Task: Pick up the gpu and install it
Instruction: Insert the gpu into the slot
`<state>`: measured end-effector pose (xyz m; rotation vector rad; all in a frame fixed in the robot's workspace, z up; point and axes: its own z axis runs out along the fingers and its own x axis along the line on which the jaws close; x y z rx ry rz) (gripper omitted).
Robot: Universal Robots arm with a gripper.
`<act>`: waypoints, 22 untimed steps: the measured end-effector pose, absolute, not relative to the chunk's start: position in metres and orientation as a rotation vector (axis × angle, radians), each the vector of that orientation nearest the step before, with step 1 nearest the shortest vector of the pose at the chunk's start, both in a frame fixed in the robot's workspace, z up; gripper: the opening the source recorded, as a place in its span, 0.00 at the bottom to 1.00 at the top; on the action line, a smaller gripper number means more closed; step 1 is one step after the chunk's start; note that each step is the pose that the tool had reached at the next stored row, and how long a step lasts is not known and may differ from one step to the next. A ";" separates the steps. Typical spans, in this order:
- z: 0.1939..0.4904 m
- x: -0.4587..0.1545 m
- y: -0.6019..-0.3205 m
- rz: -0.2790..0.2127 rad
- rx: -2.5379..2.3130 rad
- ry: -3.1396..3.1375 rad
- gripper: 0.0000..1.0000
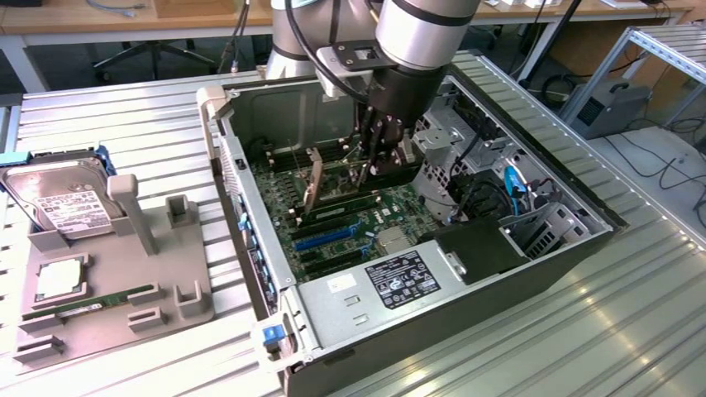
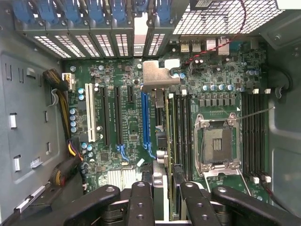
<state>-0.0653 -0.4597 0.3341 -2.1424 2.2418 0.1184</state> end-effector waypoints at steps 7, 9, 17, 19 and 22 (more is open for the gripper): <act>0.331 -0.067 -0.460 0.118 -2.142 2.242 0.27; 0.331 -0.068 -0.460 0.118 -2.142 2.242 0.27; 0.330 -0.069 -0.460 0.118 -2.142 2.242 0.27; 0.329 -0.070 -0.460 0.118 -2.142 2.242 0.27; 0.329 -0.070 -0.460 0.118 -2.142 2.242 0.27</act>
